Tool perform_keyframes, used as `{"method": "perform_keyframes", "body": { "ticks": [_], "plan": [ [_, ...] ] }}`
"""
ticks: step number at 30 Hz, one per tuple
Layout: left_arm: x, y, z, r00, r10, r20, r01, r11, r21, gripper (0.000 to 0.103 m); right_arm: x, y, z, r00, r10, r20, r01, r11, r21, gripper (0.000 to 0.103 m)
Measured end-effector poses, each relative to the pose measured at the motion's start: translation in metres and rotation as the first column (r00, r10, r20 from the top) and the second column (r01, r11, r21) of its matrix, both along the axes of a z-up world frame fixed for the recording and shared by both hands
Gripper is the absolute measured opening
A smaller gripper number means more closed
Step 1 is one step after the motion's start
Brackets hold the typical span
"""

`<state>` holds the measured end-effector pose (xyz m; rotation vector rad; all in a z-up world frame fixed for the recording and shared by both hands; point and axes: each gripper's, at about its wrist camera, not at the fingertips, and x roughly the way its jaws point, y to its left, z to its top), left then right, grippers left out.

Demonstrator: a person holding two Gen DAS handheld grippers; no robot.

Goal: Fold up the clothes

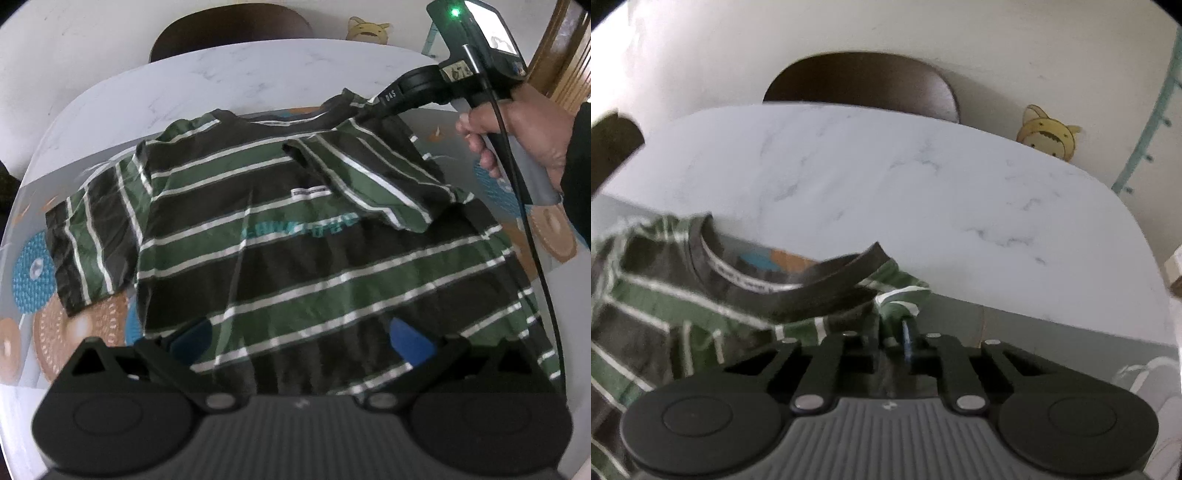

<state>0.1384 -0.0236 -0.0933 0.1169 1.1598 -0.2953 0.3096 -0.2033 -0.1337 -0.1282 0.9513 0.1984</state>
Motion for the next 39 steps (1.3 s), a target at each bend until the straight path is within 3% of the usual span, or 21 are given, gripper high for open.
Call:
{"method": "perform_keyframes", "body": {
  "ticks": [7,11,13,16,21,27,30,31,32,39],
  "plan": [
    [-0.004,-0.007,-0.004,1.000,-0.021,-0.008,0.021,1.000,0.004,0.103,0.000,-0.027,0.007,0.997,-0.072,-0.008,0.072,0.990,0.122,0.008],
    [-0.007,-0.011,-0.006,0.999,-0.036,-0.015,0.036,0.999,0.006,0.103,-0.001,-0.037,0.000,0.992,-0.123,0.022,0.122,0.991,0.053,0.009],
    [-0.008,-0.013,-0.007,0.999,-0.043,-0.017,0.043,0.999,0.005,0.103,-0.005,-0.037,0.000,0.988,-0.142,0.067,0.142,0.990,-0.002,0.015],
    [-0.009,-0.013,-0.008,0.999,-0.048,-0.021,0.048,0.999,0.007,0.103,-0.006,-0.043,0.002,0.982,-0.175,0.070,0.176,0.984,-0.016,0.016],
    [-0.008,-0.013,-0.010,0.999,-0.044,-0.026,0.044,0.999,0.002,0.103,-0.013,-0.042,0.012,0.994,-0.082,0.075,0.079,0.996,0.037,0.016],
    [-0.007,-0.018,-0.012,0.998,-0.051,-0.032,0.051,0.999,0.016,0.103,0.002,-0.028,-0.009,1.000,-0.025,0.014,0.025,1.000,0.002,0.031],
    [-0.007,-0.020,-0.016,0.998,-0.051,-0.044,0.052,0.998,0.020,0.103,0.002,-0.027,-0.013,0.999,-0.027,0.036,0.027,1.000,0.013,0.029],
    [-0.006,-0.020,-0.017,0.998,-0.050,-0.047,0.051,0.998,0.021,0.103,0.002,-0.027,-0.013,0.999,-0.030,0.040,0.030,0.999,0.015,0.016],
    [-0.006,-0.020,-0.018,0.998,-0.049,-0.050,0.050,0.998,0.022,0.103,0.002,-0.027,-0.013,0.998,-0.033,0.044,0.032,0.999,0.016,0.009],
    [-0.004,-0.029,-0.020,0.996,-0.066,-0.056,0.067,0.997,0.023,0.103,-0.005,-0.044,-0.003,0.994,-0.075,0.076,0.067,0.992,0.106,0.008]
  ]
}}
